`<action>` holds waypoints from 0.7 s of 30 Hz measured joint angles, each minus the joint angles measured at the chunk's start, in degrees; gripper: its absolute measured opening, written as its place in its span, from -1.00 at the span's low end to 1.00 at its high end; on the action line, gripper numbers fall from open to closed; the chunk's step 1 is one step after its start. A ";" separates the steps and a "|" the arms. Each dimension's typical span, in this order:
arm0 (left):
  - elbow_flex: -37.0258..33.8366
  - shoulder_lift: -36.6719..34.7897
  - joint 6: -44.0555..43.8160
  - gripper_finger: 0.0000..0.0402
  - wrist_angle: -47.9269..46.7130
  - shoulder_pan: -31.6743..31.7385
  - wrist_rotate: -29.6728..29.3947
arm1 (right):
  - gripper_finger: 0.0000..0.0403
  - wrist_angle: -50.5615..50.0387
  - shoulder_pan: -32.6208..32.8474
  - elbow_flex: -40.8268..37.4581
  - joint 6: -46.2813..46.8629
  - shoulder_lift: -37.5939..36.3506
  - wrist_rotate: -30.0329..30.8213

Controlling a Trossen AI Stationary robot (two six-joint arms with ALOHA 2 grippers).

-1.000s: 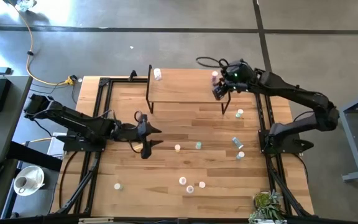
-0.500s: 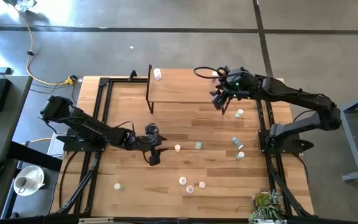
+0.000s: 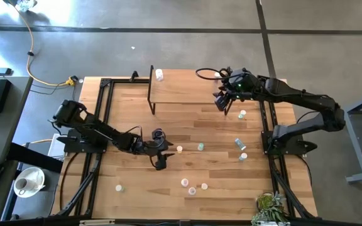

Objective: Pick and place medicine bottles onto shelf by color
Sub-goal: Put the top right yellow pill bottle on the shelf

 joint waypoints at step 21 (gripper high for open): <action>0.49 7.20 0.02 0.04 13.67 0.02 -0.63 | -0.06 -3.60 0.00 0.00 0.64 0.04 5.02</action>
